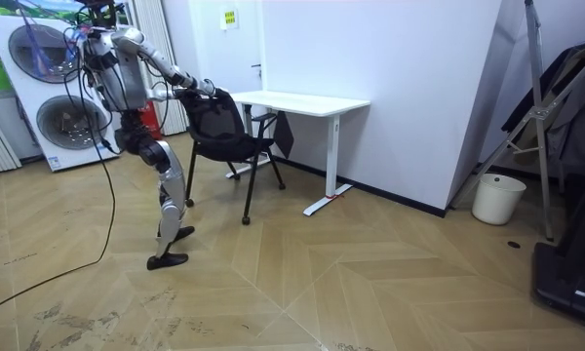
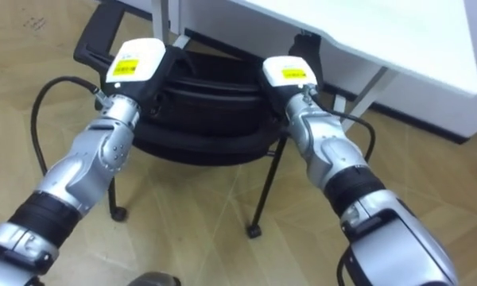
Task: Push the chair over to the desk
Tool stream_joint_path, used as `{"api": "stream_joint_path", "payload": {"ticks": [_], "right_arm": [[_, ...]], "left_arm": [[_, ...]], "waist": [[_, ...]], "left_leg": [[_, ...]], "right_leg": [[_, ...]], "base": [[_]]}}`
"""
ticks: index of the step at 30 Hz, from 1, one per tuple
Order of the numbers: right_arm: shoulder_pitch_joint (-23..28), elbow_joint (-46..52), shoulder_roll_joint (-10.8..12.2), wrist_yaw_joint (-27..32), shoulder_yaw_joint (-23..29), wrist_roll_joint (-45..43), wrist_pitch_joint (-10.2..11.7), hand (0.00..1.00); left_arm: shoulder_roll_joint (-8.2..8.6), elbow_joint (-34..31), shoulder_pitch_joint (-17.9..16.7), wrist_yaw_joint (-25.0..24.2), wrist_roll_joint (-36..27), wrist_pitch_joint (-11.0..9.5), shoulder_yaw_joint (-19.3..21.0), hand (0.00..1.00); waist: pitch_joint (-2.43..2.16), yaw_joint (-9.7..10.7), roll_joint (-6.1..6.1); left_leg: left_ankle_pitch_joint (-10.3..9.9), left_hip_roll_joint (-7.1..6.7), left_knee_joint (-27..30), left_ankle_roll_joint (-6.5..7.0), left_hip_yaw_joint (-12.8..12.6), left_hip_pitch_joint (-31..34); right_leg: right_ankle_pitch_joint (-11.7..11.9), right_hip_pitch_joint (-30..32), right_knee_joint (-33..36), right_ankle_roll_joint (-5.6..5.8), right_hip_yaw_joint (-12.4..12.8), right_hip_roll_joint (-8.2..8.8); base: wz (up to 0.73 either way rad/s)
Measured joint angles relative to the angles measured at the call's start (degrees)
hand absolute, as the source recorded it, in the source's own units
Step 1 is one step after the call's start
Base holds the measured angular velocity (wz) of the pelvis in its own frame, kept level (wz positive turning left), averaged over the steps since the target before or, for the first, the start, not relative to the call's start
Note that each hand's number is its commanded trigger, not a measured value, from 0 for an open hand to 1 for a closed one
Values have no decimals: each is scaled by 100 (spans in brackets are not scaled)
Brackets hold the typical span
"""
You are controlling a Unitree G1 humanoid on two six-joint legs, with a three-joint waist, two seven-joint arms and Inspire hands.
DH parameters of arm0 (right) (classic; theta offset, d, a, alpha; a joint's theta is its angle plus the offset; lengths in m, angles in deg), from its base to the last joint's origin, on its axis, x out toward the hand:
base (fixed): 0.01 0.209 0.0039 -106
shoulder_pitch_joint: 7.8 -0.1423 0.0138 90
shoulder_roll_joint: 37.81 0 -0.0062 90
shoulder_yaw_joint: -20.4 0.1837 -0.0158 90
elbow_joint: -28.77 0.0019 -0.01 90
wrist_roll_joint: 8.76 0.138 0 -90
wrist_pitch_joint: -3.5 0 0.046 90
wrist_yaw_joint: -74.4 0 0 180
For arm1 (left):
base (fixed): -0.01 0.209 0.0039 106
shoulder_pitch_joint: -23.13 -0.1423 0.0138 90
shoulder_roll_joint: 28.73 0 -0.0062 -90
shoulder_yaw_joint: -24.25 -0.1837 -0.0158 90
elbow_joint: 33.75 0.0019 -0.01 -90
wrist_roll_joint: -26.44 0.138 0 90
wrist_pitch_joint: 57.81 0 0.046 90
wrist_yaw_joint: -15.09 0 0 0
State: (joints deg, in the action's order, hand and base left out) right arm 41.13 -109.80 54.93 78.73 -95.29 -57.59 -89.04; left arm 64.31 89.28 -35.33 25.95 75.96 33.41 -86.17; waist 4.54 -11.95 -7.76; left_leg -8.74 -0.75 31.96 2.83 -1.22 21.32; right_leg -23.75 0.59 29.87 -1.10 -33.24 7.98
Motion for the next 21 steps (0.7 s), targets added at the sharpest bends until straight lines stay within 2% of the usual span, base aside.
{"api": "stream_joint_path", "payload": {"ticks": [1,2,4,8,12,15,16,18,21], "right_arm": [[-5,29,-1,80,85,-12,7,100],[-3,33,-9,79,89,-82,12,100],[-1,34,-39,136,63,-342,222,100],[2,31,-45,294,60,-344,323,100],[1,-8,-51,490,68,-354,377,100],[17,-21,-49,473,186,-489,449,100],[53,-20,-50,475,237,-532,466,100],[67,-6,-67,480,280,-599,512,100],[68,13,-85,482,281,-681,578,100]], "left_arm": [[28,-18,0,-41,-38,-4,2,100],[42,-16,0,-57,-53,-5,2,100],[16,-35,1,-128,-50,-14,76,100],[-66,-51,36,-190,-103,-61,109,100],[-50,-45,69,-254,-183,-37,146,100],[-63,-32,78,-255,-181,-48,144,100],[-16,0,77,-261,-184,-37,143,100],[26,6,73,-260,-197,-30,151,100],[1,5,78,-280,-260,-39,152,100]], "waist": [[-4,7,96],[-11,8,133],[-25,60,160],[-40,209,207],[-55,237,271],[-41,431,318],[-51,466,354],[-52,470,382],[-71,555,422]], "left_leg": [[-10,0,23,23,-5,23],[-19,-2,35,37,-10,27],[-32,-8,50,56,-35,49],[-67,6,150,108,-90,145],[-147,-9,175,231,-331,153],[-227,-86,271,342,-347,143],[-273,-109,308,396,-397,124],[-339,-123,342,468,-529,103],[-426,-184,352,542,-658,100]], "right_leg": [[7,23,4,13,10,1],[8,23,10,16,16,6],[2,40,35,26,17,26],[-5,87,102,34,32,44],[-55,262,336,116,309,187],[-69,279,567,159,437,284],[-64,335,697,185,630,316],[-56,457,906,225,829,397],[-51,574,1089,328,945,507]], "base": [[0],[0],[0],[7],[-14],[7],[0],[-20],[-17]]}}
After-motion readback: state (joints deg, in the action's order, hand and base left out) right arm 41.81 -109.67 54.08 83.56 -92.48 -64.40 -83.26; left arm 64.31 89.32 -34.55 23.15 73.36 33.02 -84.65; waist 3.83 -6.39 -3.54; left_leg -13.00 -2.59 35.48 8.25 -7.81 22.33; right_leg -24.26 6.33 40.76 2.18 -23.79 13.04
